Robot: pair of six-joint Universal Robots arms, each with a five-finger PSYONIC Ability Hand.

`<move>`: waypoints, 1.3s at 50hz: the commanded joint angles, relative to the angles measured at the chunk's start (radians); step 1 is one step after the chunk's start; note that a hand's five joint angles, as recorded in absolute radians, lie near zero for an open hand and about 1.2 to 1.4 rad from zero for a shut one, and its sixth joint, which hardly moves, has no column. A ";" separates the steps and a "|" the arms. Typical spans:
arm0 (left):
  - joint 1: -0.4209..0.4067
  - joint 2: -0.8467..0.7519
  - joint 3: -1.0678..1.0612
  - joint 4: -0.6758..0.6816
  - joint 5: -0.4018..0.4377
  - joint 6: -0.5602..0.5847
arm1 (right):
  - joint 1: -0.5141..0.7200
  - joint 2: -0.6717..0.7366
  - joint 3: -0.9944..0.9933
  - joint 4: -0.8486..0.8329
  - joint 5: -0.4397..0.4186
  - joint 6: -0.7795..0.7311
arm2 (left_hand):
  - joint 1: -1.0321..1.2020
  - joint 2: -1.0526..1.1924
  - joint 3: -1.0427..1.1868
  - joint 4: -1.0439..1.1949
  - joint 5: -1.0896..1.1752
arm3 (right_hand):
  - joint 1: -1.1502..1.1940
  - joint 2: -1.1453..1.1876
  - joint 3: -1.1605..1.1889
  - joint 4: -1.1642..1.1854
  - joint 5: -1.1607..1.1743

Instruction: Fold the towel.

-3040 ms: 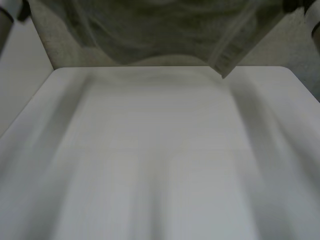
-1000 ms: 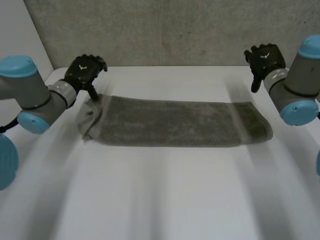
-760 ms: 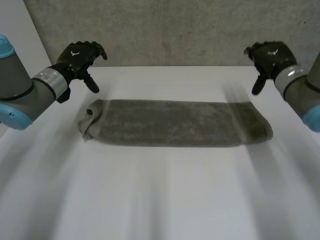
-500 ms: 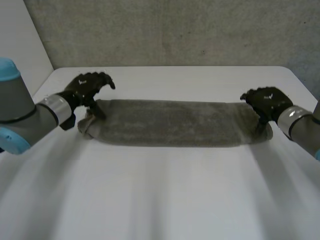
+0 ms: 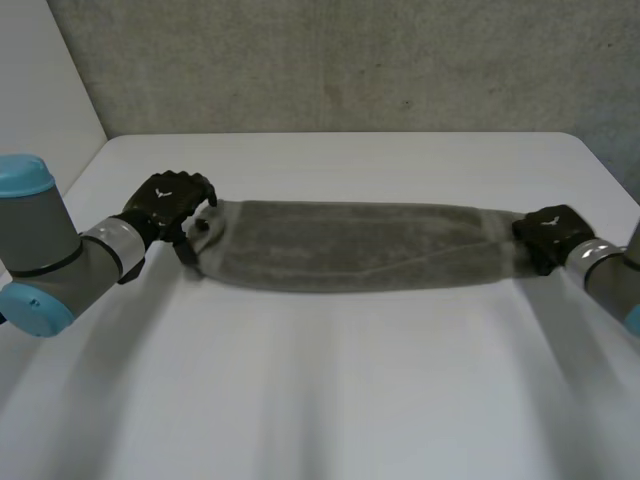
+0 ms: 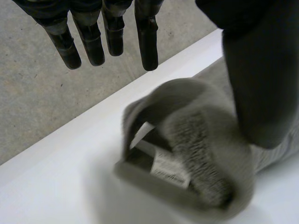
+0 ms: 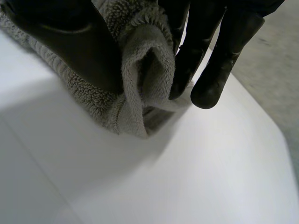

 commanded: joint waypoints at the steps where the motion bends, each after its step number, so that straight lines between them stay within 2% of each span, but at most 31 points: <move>1: 0.012 0.011 -0.012 -0.002 0.002 -0.002 | -0.078 -0.068 0.007 0.008 0.005 -0.023 | -0.041 -0.035 -0.043 -0.046 -0.020 | 0.091 0.098 0.091 0.063 0.073; 15: 0.028 0.049 -0.061 0.001 0.003 -0.003 | -0.110 -0.124 0.030 0.008 0.004 -0.022 | -0.044 -0.038 -0.046 -0.049 -0.023 | 0.091 0.098 0.091 0.063 0.073; 18: 0.061 0.085 -0.099 0.001 0.008 -0.003 | -0.181 -0.153 -0.070 0.021 0.021 -0.019 | -0.047 -0.041 -0.049 -0.052 -0.026 | 0.091 0.098 0.091 0.063 0.073; 27: 0.098 0.117 -0.139 0.003 0.014 -0.003 | -0.130 -0.173 -0.301 0.150 0.048 0.006 | -0.047 -0.041 -0.049 -0.052 -0.026 | 0.091 0.098 0.091 0.063 0.073; 29: 0.102 0.137 -0.153 0.003 0.016 -0.003 | -0.008 -0.177 -0.370 0.188 0.057 0.032 | -0.053 -0.047 -0.055 -0.058 -0.032 | 0.091 0.098 0.091 0.063 0.073; 30: 0.102 0.137 -0.153 0.003 0.016 -0.003 | -0.008 -0.177 -0.370 0.188 0.057 0.032 | -0.053 -0.047 -0.055 -0.058 -0.032 | 0.091 0.098 0.091 0.063 0.073; 32: 0.104 0.146 -0.165 0.004 0.016 -0.005 | 0.157 -0.167 -0.410 0.191 0.074 0.038 | -0.053 -0.047 -0.055 -0.058 -0.032 | 0.091 0.098 0.091 0.063 0.073; 33: 0.104 0.146 -0.165 0.004 0.016 -0.005 | 0.158 -0.167 -0.410 0.191 0.074 0.038 | -0.053 -0.047 -0.055 -0.058 -0.032 | 0.091 0.098 0.091 0.063 0.073; 35: 0.101 0.152 -0.179 0.004 0.014 -0.005 | 0.309 -0.140 -0.434 0.189 0.099 0.036 | -0.053 -0.047 -0.055 -0.058 -0.032 | 0.091 0.098 0.091 0.063 0.073; 36: 0.101 0.152 -0.179 0.004 0.014 -0.005 | 0.310 -0.140 -0.434 0.189 0.099 0.036 | -0.053 -0.047 -0.055 -0.058 -0.032 | 0.091 0.098 0.091 0.063 0.073; 38: 0.093 0.170 -0.193 0.006 0.016 -0.005 | 0.462 -0.085 -0.462 0.188 0.110 0.035 | -0.056 -0.050 -0.058 -0.061 -0.035 | 0.091 0.098 0.091 0.063 0.073; 39: 0.093 0.171 -0.193 0.006 0.016 -0.005 | 0.463 -0.084 -0.462 0.188 0.110 0.035 | -0.056 -0.050 -0.058 -0.061 -0.035 | 0.091 0.098 0.091 0.063 0.073; 41: 0.085 0.190 -0.202 0.009 0.016 -0.006 | 0.592 -0.011 -0.497 0.188 0.113 0.033 | -0.059 -0.053 -0.061 -0.064 -0.037 | 0.091 0.098 0.091 0.063 0.073; 44: 0.079 0.195 -0.204 0.009 0.016 -0.009 | 0.640 0.035 -0.513 0.186 0.116 0.029 | -0.059 -0.053 -0.061 -0.064 -0.038 | 0.091 0.098 0.091 0.063 0.073; 45: 0.070 0.198 -0.202 0.009 0.016 -0.012 | 0.676 0.081 -0.528 0.186 0.123 0.023 | -0.059 -0.053 -0.061 -0.064 -0.038 | -0.085 -0.078 -0.085 -0.113 -0.103; 46: 0.061 0.201 -0.200 0.010 0.014 -0.017 | 0.704 0.124 -0.545 0.188 0.139 0.009 | -0.059 -0.053 -0.061 -0.064 -0.038 | -0.552 -0.545 -0.552 -0.580 -0.570; 47: 0.061 0.201 -0.200 0.010 0.014 -0.017 | 0.704 0.124 -0.545 0.188 0.139 0.009 | -0.059 -0.053 -0.061 -0.064 -0.038 | -0.557 -0.549 -0.557 -0.585 -0.575; 48: 0.053 0.206 -0.197 0.010 0.014 -0.019 | 0.721 0.155 -0.551 0.188 0.165 -0.014 | -0.059 -0.053 -0.061 -0.064 -0.038 | -1.131 -1.123 -1.131 -1.159 -1.149; 52: 0.016 0.207 -0.185 0.010 0.014 -0.022 | 0.733 0.176 -0.545 0.189 0.260 -0.094 | -0.059 -0.053 -0.061 -0.064 -0.038 | -1.131 -1.123 -1.131 -1.159 -1.149; 55: -0.016 0.207 -0.162 0.013 0.013 -0.023 | 0.721 0.146 -0.517 0.193 0.286 -0.093 | -0.059 -0.053 -0.061 -0.064 -0.038 | -1.131 -1.123 -1.131 -1.159 -1.149; 59: -0.053 0.204 -0.127 0.013 0.009 -0.031 | 0.692 0.075 -0.436 0.194 0.286 -0.060 | -0.059 -0.053 -0.061 -0.064 -0.038 | -1.131 -1.123 -1.131 -1.159 -1.149; 61: -0.100 0.192 -0.078 0.015 0.008 -0.066 | 0.631 -0.024 -0.315 0.186 0.281 -0.008 | -0.050 -0.044 -0.052 -0.055 -0.029 | -1.131 -1.123 -1.131 -1.159 -1.149; 65: -0.158 0.177 -0.021 0.015 0.008 -0.132 | 0.565 -0.112 -0.194 0.164 0.269 0.058 | -0.044 -0.038 -0.046 -0.049 -0.023 | -1.131 -1.123 -1.131 -1.159 -1.149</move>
